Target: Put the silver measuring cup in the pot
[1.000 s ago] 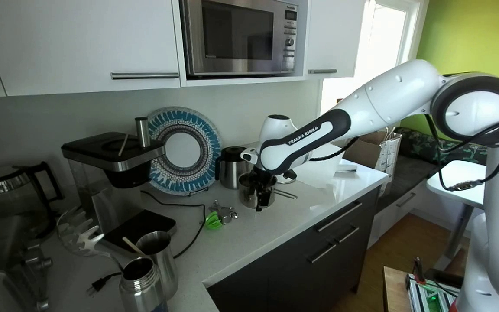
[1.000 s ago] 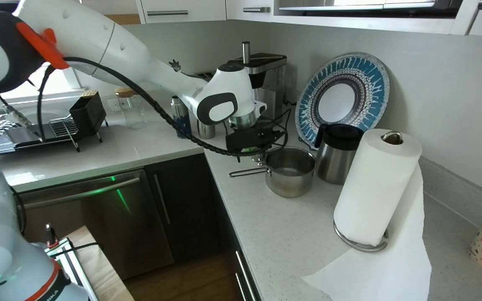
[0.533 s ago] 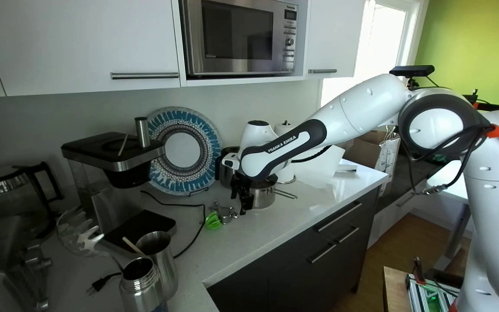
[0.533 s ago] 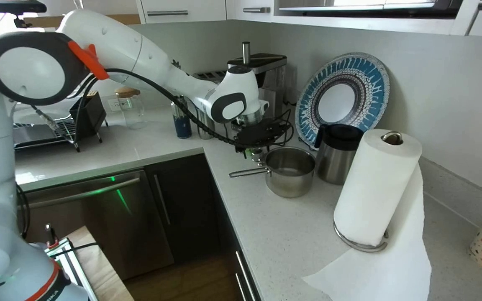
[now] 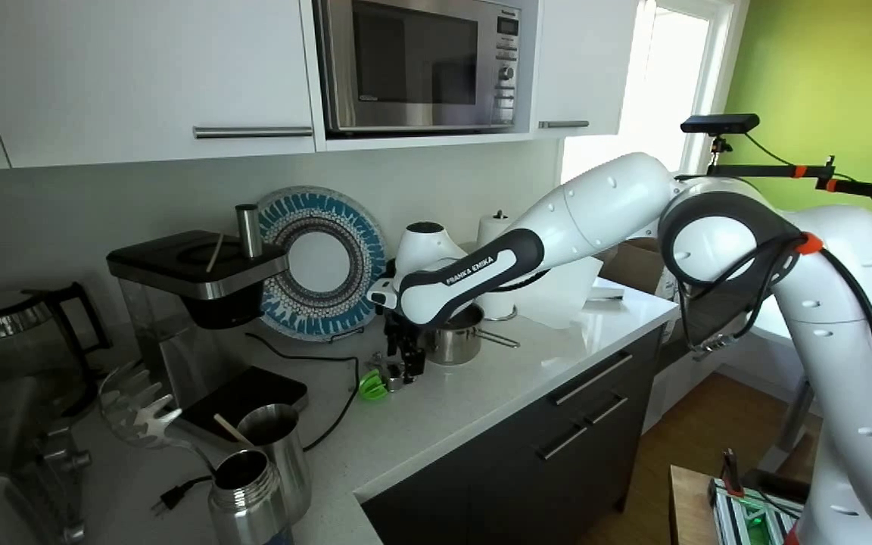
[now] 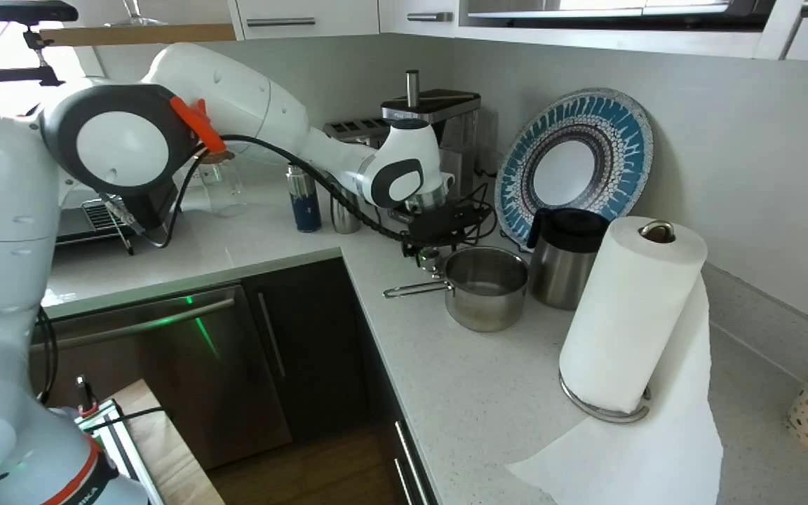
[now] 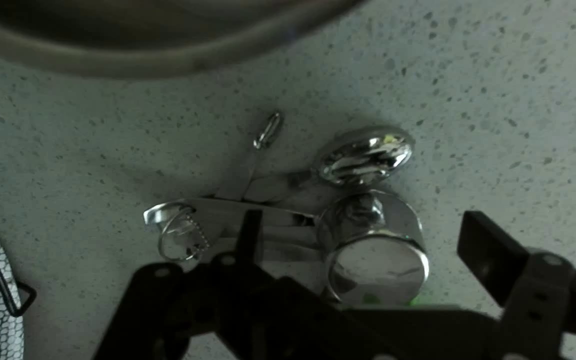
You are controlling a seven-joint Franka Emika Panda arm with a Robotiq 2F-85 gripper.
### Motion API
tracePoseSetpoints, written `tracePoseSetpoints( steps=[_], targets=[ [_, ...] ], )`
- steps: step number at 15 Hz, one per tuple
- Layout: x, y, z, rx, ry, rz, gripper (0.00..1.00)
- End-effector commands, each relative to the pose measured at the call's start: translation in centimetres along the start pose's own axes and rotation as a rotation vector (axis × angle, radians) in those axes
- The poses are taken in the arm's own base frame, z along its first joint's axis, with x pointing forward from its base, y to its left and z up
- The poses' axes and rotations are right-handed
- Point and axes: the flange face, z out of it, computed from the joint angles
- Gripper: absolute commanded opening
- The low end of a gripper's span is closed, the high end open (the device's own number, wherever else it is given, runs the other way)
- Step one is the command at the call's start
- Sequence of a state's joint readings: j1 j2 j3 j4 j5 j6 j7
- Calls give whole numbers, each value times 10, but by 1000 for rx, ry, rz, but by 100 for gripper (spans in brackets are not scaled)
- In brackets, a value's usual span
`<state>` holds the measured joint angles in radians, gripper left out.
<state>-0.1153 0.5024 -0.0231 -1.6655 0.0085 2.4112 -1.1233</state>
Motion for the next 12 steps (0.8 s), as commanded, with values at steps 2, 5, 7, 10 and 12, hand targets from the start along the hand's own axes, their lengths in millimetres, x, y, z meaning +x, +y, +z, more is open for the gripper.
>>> tracePoseSetpoints(
  steps=[2,5,7,10,12],
  targets=[
    [21,-14,4,-10,-47,-13,74],
    [28,-18,1,-21,-64,1,52],
    [27,-17,1,-26,-76,12,38],
    [28,-18,-7,-46,-96,30,30],
    [36,-24,-32,-84,-105,36,30]
  ],
)
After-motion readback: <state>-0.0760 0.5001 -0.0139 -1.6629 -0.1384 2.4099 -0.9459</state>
